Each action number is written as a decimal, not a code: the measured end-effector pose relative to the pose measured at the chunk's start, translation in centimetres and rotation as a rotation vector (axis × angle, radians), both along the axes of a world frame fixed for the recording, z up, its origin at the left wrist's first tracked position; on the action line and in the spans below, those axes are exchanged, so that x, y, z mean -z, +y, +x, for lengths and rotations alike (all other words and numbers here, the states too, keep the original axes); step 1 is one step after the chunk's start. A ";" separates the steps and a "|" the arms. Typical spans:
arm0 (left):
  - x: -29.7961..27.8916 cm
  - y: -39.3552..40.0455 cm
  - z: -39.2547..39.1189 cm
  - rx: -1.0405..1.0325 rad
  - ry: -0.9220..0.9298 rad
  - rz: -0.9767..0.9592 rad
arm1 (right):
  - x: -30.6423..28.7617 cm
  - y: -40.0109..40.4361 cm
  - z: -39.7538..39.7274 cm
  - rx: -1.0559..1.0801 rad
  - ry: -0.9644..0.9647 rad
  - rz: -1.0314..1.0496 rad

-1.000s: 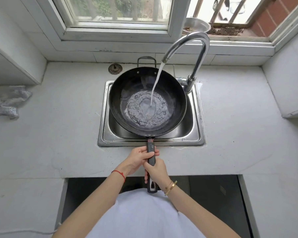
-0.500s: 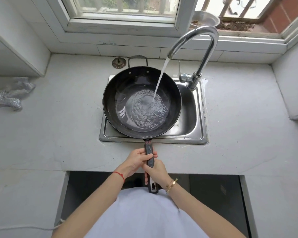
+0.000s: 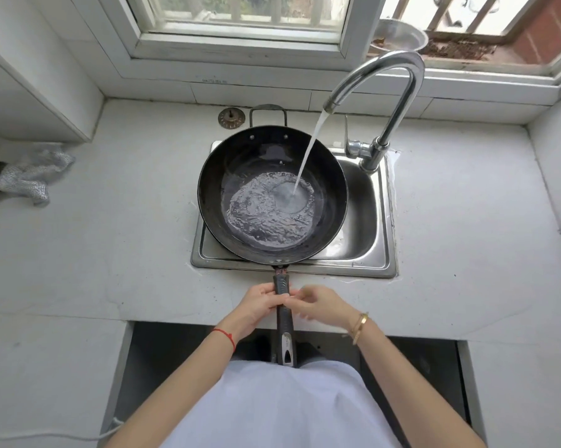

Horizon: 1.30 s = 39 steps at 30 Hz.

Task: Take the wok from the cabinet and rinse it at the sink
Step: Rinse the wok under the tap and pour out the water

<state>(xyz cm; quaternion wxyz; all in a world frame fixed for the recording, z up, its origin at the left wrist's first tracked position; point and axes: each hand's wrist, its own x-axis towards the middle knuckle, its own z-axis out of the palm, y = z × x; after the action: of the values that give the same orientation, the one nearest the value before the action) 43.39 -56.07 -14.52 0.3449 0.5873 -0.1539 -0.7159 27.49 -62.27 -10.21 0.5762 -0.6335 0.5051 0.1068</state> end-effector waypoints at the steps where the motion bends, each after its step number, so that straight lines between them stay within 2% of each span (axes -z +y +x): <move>1: 0.0 0.0 0.0 0.002 -0.006 0.000 | -0.8 -1.8 -0.8 -0.010 0.012 -0.063; 7: -0.1 -0.3 0.1 -0.016 -0.065 0.023 | -4.6 -15.0 -2.0 0.240 0.023 -0.727; 10: -0.1 -0.3 -0.1 -0.025 -0.073 0.038 | -4.9 -21.9 -0.5 0.114 0.089 -0.940; 13: 0.1 -0.4 -0.1 -0.066 -0.062 0.042 | -4.6 -27.0 1.2 -0.109 0.164 -1.080; 16: 0.3 -0.5 0.0 -0.083 -0.061 0.046 | -4.0 -30.4 2.6 -0.316 0.255 -1.108; 20: 0.6 -0.5 0.0 -0.073 -0.064 0.052 | -2.8 -32.4 2.9 -0.462 0.457 -1.084; 28: 0.6 -0.4 0.2 -0.055 -0.048 0.050 | -2.2 -32.6 1.5 -0.346 0.533 -1.124; 30: 0.5 -0.4 0.3 -0.050 -0.049 0.046 | -2.6 -32.1 1.4 -0.319 0.499 -1.121; 33: 0.3 -0.4 0.3 -0.034 -0.059 0.040 | -3.2 -29.5 0.8 -0.220 0.314 -1.139; 39: 0.0 -0.3 0.4 -0.003 -0.093 0.010 | -1.6 -15.2 -1.6 0.083 0.018 -1.119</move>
<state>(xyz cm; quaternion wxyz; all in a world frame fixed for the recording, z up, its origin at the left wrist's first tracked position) 43.76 -56.39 -14.52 0.3354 0.6218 -0.1653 -0.6882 25.94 -77.43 -8.66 0.1515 -0.8215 0.5141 -0.1948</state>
